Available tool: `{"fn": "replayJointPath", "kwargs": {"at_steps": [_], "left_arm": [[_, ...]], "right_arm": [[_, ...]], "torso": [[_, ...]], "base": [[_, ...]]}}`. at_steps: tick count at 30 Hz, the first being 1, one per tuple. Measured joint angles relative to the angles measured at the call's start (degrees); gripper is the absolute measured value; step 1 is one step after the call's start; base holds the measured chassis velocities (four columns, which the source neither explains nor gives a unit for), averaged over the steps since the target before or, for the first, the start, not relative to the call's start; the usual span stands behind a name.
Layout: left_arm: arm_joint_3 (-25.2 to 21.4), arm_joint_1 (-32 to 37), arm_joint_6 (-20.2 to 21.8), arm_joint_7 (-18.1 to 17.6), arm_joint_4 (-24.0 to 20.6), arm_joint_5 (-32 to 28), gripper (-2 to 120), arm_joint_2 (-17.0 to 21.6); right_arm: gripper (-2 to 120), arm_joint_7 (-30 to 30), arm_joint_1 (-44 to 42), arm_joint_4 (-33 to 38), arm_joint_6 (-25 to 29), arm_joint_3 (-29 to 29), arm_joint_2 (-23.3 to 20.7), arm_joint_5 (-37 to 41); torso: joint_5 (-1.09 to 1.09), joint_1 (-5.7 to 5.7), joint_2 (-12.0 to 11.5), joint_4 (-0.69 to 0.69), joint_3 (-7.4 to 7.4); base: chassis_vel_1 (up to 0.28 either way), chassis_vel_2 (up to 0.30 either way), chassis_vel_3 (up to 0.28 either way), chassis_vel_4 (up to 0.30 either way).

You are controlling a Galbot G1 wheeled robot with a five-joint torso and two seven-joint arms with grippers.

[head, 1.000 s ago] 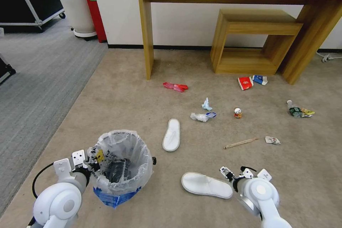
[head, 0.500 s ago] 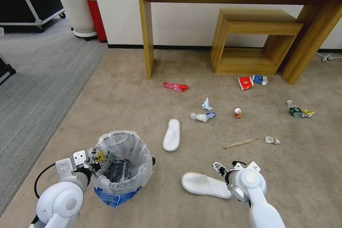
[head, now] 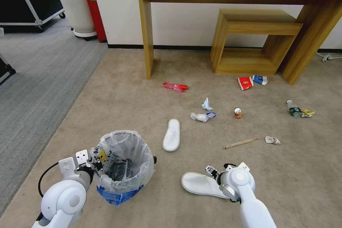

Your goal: Pick up the trash bin and place the garbage on the floor into it.

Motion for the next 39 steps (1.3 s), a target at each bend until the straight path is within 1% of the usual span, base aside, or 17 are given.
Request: {"fn": "replayJointPath", "kwargs": {"at_steps": [6, 16, 20, 22, 23, 25, 26, 27, 30, 31, 33, 34, 36, 38, 39], "left_arm": [[0.00, -0.19, -0.15, -0.01, 0.50, -0.06, 0, -0.06], [0.06, -0.62, -0.28, -0.01, 0.90, -0.20, 0, -0.21], [0.19, -0.61, -0.29, -0.01, 0.92, -0.19, 0, -0.48], [0.24, -0.60, -0.29, -0.01, 0.93, -0.15, 0, -0.64], [0.24, -0.60, -0.29, -0.01, 0.93, -0.15, 0, -0.64], [0.30, -0.60, -0.34, 0.00, 1.03, -0.11, 0, -0.79], [0.30, -0.60, -0.34, 0.00, 1.03, -0.11, 0, -0.79], [0.34, -0.59, -0.37, 0.00, 1.04, -0.09, 0, -0.87], [0.47, -0.52, -0.50, 0.01, 1.04, -0.07, 0, -0.99], [0.47, -0.52, -0.50, 0.01, 1.04, -0.07, 0, -0.99], [0.55, -0.50, -0.54, 0.02, 1.04, -0.05, 0, -1.10], [0.55, -0.50, -0.54, 0.02, 1.04, -0.05, 0, -1.10], [0.66, -0.50, -0.59, 0.03, 1.03, 0.01, 0, -1.22], [0.71, -0.50, -0.65, 0.05, 1.03, 0.03, 0, -1.26], [0.71, -0.50, -0.65, 0.05, 1.03, 0.03, 0, -1.26]], "right_arm": [[100, -0.50, 1.99, -3.30, 0.38, -0.63, 1.48, -1.24], [100, -1.23, 3.44, -6.95, 0.75, -0.92, 2.31, -2.56], [96, -1.67, 4.11, -8.75, 1.05, -0.96, 2.84, -3.36], [90, -1.98, 4.40, -9.60, 1.16, -1.14, 3.29, -3.78], [90, -1.98, 4.40, -9.60, 1.16, -1.14, 3.29, -3.78], [80, -2.25, 4.53, -10.21, 1.27, -1.54, 3.86, -4.45], [80, -2.25, 4.53, -10.21, 1.27, -1.54, 3.86, -4.45], [77, -2.36, 4.55, -10.41, 1.32, -1.74, 4.20, -4.74], [62, -2.43, 4.47, -10.51, 1.36, -2.20, 4.69, -5.19], [62, -2.43, 4.47, -10.51, 1.36, -2.20, 4.69, -5.19], [53, -2.45, 4.29, -10.47, 1.36, -2.36, 4.78, -5.32], [53, -2.45, 4.29, -10.47, 1.36, -2.36, 4.78, -5.32], [41, -2.54, 4.16, -10.45, 1.37, -2.41, 4.82, -5.56], [33, -2.58, 4.05, -10.40, 1.37, -2.42, 4.79, -5.67], [33, -2.58, 4.05, -10.40, 1.37, -2.42, 4.79, -5.67]], "torso": [[0.00, 0.00, 0.00, 0.00, 0.00], [0.00, 0.00, 0.00, 0.00, 0.00], [0.00, 0.00, 0.00, 0.00, 0.00], [0.00, 0.00, 0.00, 0.00, 0.00], [0.00, 0.00, 0.00, 0.00, 0.00], [0.00, 0.00, 0.00, 0.00, 0.00], [0.00, 0.00, 0.00, 0.00, 0.00], [0.00, 0.00, 0.00, 0.00, 0.00], [0.00, 0.00, 0.00, 0.00, 0.00], [0.00, 0.00, 0.00, 0.00, 0.00], [0.00, 0.00, 0.00, 0.00, 0.00], [0.00, 0.00, 0.00, 0.00, 0.00], [0.00, 0.00, 0.00, 0.00, 0.00], [0.00, 0.00, 0.00, 0.00, 0.00], [0.00, 0.00, 0.00, 0.00, 0.00]], "base": [[0.000, 0.000, 0.000, 0.000], [0.000, 0.000, 0.000, 0.000], [0.000, 0.000, 0.000, 0.000], [0.000, 0.000, 0.000, 0.000], [0.000, 0.000, 0.000, 0.000], [0.000, 0.000, 0.000, 0.000], [0.000, 0.000, 0.000, 0.000], [0.000, 0.000, 0.000, 0.000], [0.000, 0.000, 0.000, 0.000], [0.000, 0.000, 0.000, 0.000], [0.000, 0.000, 0.000, 0.000], [0.000, 0.000, 0.000, 0.000], [0.000, 0.000, 0.000, 0.000], [0.000, 0.000, 0.000, 0.000], [0.000, 0.000, 0.000, 0.000]]}}
